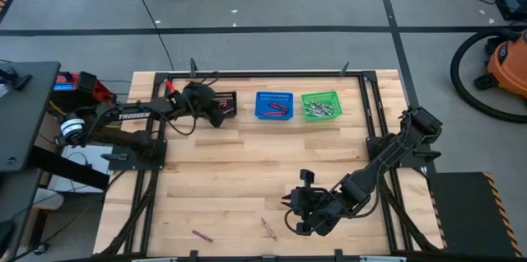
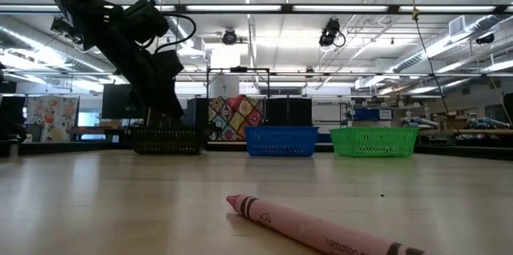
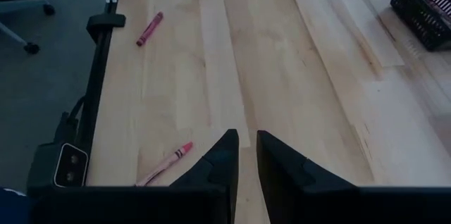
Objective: Sort crayons
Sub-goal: Put the red crayon into the blue bin
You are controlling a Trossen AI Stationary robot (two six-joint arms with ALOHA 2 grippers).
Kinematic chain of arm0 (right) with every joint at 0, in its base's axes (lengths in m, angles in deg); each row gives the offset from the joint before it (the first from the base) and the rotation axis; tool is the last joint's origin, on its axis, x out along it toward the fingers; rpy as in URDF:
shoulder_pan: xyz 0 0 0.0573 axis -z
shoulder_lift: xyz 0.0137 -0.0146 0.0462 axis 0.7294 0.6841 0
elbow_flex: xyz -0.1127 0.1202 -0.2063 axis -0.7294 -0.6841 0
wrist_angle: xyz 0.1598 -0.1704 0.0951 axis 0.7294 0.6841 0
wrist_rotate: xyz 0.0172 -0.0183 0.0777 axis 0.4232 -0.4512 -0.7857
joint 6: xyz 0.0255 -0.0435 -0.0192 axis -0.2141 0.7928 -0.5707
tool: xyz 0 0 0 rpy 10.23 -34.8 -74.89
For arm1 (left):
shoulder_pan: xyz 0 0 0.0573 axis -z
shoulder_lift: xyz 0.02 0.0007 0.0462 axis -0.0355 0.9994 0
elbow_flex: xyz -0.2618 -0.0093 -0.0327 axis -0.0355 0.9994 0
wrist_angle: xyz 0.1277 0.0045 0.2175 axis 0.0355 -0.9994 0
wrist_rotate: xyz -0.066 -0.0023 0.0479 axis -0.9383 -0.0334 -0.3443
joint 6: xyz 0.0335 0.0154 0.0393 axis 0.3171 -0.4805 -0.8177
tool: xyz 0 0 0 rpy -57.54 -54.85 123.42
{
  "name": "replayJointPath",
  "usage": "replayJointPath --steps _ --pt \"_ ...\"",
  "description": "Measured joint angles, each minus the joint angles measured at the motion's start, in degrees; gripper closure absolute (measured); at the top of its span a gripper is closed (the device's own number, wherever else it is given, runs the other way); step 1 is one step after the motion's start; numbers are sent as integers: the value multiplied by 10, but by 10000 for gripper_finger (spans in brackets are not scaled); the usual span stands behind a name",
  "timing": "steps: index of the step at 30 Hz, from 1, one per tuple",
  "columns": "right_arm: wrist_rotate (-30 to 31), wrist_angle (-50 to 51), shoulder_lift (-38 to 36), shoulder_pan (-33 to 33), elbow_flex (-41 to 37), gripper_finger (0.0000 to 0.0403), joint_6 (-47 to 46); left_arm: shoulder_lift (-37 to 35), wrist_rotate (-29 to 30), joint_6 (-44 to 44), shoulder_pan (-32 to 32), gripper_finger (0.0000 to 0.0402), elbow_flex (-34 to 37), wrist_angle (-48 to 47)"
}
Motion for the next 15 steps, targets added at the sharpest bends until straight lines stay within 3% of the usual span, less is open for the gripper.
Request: replayJointPath --steps 8,15 --pt "-10 0 0 0 0 343 0 -7 0 -14 63 288 -31 -32" --pt "-24 6 0 0 0 343 0 -51 0 -17 194 287 -77 -159"
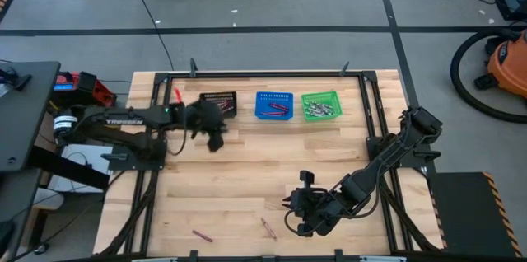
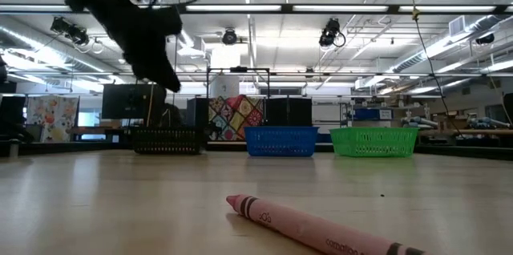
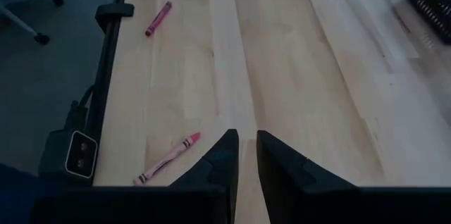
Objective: Sort crayons
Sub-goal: Put the red crayon into the blue bin
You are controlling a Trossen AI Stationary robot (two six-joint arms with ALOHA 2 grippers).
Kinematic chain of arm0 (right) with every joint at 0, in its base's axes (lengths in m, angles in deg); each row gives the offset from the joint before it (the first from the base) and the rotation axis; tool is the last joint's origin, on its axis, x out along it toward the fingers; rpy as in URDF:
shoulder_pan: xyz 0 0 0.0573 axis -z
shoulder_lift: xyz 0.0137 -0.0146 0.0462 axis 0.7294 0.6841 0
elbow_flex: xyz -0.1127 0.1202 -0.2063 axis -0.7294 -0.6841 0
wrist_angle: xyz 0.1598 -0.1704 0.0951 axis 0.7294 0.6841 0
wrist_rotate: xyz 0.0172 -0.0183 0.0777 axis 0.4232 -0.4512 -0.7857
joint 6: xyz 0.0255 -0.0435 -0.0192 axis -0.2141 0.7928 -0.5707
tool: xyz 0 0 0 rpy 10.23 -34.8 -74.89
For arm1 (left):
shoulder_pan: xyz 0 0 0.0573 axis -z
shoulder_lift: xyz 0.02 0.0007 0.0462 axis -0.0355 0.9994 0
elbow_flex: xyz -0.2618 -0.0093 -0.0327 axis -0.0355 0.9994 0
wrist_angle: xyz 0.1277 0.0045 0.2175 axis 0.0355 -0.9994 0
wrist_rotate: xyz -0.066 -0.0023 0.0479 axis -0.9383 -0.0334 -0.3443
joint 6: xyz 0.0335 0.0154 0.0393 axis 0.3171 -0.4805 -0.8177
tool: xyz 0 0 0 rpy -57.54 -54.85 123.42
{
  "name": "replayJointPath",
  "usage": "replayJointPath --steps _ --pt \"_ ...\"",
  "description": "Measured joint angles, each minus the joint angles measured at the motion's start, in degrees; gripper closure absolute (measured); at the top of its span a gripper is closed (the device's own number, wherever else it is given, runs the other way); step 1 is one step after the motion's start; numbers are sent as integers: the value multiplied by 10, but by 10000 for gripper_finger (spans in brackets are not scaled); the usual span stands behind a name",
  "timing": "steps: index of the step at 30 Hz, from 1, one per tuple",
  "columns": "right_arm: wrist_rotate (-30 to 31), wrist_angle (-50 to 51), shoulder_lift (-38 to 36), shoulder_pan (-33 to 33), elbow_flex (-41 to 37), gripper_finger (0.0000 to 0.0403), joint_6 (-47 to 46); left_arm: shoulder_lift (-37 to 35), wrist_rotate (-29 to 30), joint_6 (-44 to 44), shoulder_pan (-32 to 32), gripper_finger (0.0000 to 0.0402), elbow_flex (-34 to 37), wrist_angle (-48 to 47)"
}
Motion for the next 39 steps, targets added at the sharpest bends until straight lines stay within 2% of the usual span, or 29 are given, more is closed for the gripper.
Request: replayJointPath --steps 3,8,14,19,26,31,35,39 --pt "0 5 0 0 0 343 0 -23 0 20 77 287 -6 -37" --pt "0 5 0 0 0 343 2 -31 5 80 210 287 -7 -37" --pt "-2 4 0 0 0 343 9 -22 67 166 340 287 -7 -38" --pt "-4 4 0 0 0 343 9 -22 94 234 424 287 -7 -37" --pt "-16 4 0 0 0 343 9 -9 105 326 508 287 -7 -42" --pt "-18 5 0 0 0 343 9 35 101 379 552 287 -13 -47" --pt "-18 5 0 4 0 343 9 80 97 387 575 287 -50 -47" --pt "-19 4 0 11 0 343 9 127 97 375 593 287 -104 -93"
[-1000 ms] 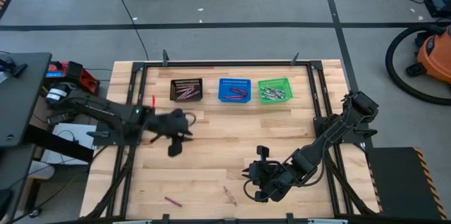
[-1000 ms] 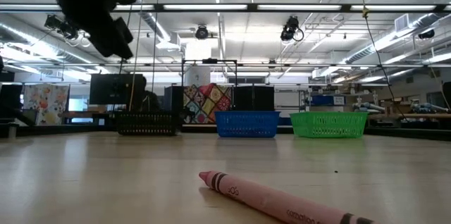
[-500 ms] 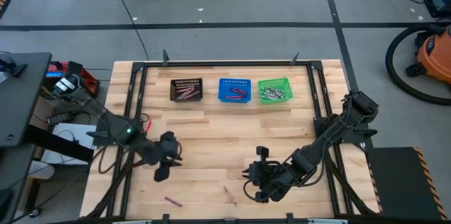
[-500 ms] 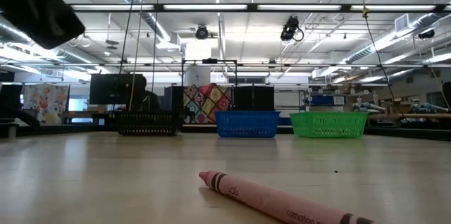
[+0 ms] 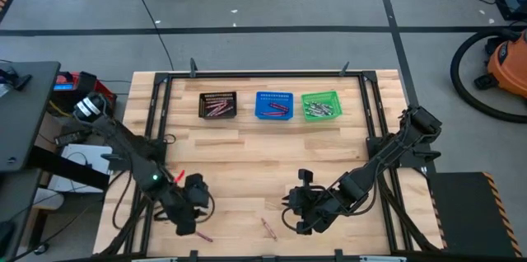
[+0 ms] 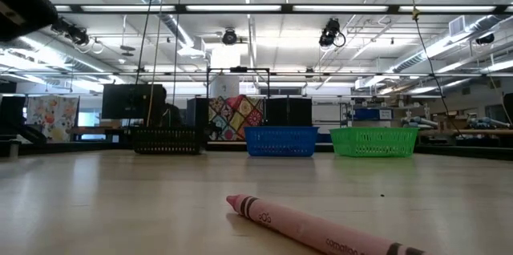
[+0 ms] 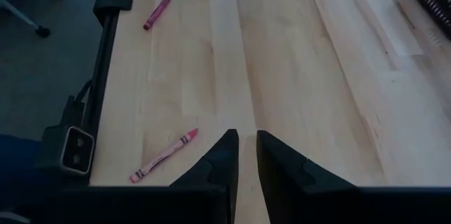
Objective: Sort crayons
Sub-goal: Put the red crayon into the blue bin
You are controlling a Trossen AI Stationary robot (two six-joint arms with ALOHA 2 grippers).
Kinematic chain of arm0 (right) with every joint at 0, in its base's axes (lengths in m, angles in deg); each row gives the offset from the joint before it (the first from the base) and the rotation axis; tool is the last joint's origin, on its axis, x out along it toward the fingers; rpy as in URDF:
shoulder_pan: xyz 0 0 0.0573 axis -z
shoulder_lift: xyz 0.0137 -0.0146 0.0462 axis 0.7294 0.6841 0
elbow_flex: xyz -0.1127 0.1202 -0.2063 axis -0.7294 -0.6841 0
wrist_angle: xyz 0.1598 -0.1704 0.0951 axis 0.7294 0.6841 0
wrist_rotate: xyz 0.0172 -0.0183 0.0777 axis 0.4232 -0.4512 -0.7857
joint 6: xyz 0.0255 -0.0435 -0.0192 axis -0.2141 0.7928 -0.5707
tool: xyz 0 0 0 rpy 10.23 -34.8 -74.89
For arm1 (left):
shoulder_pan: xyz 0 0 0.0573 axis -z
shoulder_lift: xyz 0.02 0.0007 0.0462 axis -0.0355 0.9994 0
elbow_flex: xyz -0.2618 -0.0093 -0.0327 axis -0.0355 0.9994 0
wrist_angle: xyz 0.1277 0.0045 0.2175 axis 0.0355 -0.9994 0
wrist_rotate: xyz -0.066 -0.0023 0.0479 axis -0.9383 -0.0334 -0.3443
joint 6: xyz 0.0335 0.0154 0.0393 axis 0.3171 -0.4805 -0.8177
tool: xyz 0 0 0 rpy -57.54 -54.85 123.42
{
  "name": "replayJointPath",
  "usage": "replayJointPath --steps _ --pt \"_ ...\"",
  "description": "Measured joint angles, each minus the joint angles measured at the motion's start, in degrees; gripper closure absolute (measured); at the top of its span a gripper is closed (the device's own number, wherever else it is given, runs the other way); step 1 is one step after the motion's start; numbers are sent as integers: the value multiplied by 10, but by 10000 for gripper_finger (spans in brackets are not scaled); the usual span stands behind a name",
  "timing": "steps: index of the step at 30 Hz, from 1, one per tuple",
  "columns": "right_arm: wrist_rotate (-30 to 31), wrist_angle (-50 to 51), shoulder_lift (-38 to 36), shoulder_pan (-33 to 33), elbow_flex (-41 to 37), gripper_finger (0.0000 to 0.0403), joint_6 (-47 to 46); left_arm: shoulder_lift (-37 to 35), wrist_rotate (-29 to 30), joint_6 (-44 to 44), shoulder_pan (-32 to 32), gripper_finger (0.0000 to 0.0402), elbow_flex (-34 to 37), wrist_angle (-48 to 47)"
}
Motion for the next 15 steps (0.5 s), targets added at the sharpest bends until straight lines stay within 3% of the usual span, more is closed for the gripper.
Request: replayJointPath --steps 7,15 --pt "-1 0 0 4 0 343 -1 81 0 1 42 287 -89 -78" --pt "-5 1 0 5 0 343 -6 155 -11 18 77 287 -131 -77"
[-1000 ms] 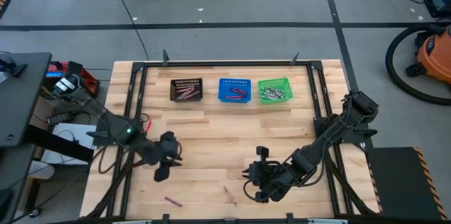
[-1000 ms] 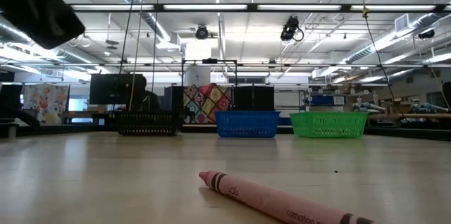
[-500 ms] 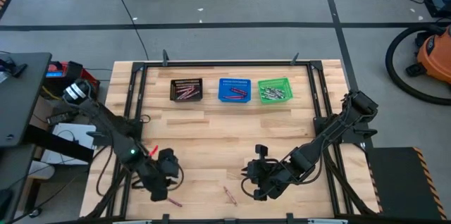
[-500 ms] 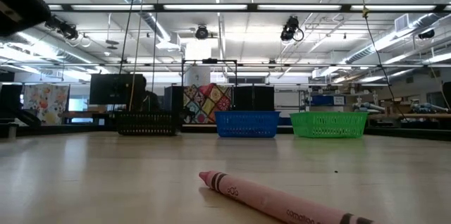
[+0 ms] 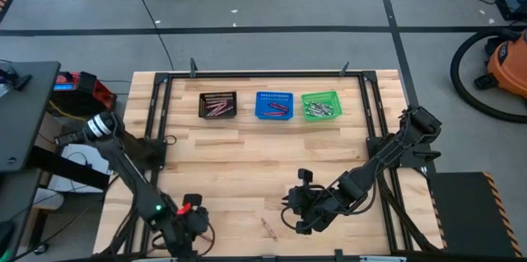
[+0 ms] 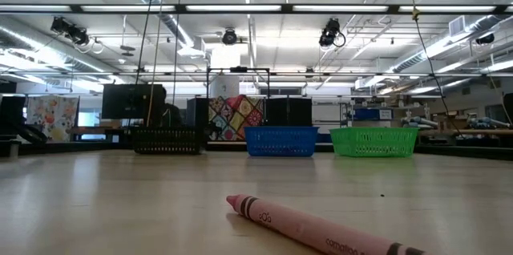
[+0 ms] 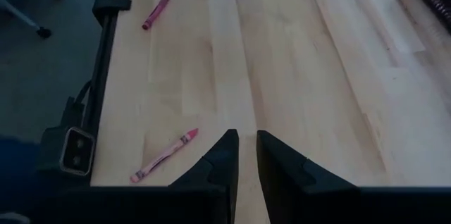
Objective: Sort crayons
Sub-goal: Put the red crayon into the blue bin
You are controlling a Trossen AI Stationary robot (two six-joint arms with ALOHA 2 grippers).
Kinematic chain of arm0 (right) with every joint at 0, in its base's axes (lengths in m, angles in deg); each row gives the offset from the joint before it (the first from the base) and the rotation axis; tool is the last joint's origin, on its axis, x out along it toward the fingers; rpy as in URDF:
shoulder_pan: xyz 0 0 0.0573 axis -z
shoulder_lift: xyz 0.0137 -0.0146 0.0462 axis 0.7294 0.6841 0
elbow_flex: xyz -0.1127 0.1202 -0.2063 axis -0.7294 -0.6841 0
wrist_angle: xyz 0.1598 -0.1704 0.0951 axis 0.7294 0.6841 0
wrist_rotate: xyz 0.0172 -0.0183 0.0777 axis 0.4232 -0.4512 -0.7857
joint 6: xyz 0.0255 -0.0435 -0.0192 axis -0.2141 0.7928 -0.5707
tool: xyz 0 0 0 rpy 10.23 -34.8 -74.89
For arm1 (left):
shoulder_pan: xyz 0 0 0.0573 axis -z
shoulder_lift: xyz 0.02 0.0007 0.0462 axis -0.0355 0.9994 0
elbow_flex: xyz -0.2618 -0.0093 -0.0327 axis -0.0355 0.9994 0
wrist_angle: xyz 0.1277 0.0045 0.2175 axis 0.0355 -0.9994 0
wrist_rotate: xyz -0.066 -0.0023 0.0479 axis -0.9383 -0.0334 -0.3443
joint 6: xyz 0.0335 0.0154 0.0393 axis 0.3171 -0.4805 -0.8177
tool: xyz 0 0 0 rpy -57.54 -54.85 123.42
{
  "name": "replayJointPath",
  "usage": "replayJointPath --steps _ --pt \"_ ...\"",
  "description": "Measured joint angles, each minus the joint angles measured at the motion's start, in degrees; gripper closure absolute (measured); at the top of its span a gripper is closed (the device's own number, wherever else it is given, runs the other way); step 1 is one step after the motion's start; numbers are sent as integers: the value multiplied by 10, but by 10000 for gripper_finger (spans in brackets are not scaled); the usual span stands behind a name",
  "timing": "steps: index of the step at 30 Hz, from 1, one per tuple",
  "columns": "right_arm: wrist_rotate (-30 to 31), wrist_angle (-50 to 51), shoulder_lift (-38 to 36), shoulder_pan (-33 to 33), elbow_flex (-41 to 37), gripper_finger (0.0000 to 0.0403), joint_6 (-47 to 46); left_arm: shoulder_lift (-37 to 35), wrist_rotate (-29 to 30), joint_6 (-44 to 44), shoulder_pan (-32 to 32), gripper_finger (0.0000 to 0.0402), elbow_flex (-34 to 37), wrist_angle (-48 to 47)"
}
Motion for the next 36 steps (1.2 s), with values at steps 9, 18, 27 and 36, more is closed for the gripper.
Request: replayJointPath --steps 9,18,27,36 --pt "-23 2 0 1 0 343 1 59 -13 6 14 287 -1 21" --pt "-25 2 0 7 0 343 2 67 -15 8 22 287 -1 33" --pt "-25 2 0 7 0 343 1 68 -15 6 34 287 -1 36" --pt "-26 2 0 6 0 343 -4 69 -15 -21 30 287 -1 11"
